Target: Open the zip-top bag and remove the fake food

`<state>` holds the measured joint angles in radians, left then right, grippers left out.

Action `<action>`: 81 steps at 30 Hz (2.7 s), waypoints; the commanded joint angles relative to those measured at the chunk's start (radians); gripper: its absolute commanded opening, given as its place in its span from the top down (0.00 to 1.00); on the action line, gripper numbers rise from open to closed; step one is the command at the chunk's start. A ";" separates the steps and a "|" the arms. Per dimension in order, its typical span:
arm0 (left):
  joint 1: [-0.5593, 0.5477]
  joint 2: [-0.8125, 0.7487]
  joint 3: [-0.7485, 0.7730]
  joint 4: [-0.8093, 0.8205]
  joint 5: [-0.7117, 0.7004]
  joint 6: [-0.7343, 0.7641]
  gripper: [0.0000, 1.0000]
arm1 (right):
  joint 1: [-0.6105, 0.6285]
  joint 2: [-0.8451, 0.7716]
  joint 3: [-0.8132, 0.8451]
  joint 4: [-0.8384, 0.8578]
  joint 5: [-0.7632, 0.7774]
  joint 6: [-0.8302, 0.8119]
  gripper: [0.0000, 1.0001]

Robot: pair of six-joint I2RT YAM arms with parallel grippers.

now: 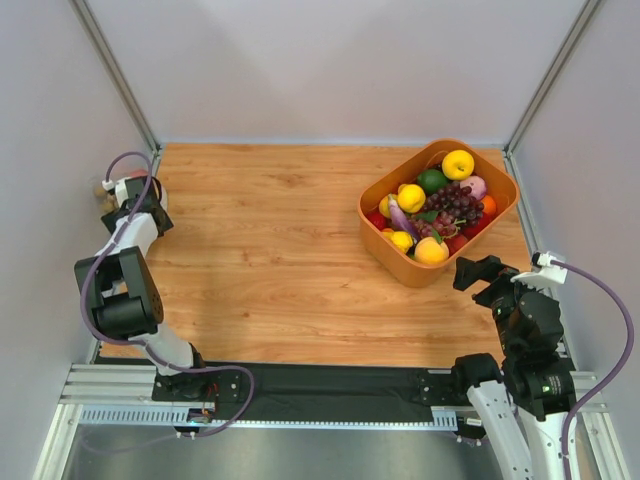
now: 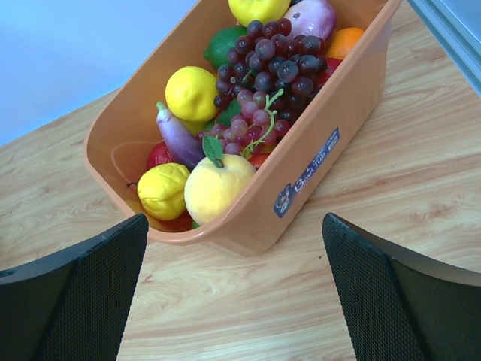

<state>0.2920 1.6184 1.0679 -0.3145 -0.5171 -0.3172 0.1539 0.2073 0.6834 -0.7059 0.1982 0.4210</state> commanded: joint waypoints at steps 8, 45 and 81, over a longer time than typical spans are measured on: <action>0.064 0.104 0.113 0.120 0.060 0.026 0.02 | -0.001 -0.003 -0.002 0.037 -0.026 -0.022 0.00; -0.376 -0.425 -0.025 0.058 0.510 -0.150 1.00 | -0.001 0.012 -0.007 0.049 -0.066 -0.031 0.00; -0.551 -0.725 -0.260 -0.351 0.815 0.075 0.26 | 0.003 0.072 -0.018 0.123 -0.447 -0.064 0.02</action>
<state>-0.2474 0.9337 0.7654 -0.6495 0.3859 -0.2687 0.1539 0.2699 0.6655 -0.6239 -0.1406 0.3759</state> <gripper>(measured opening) 0.728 0.974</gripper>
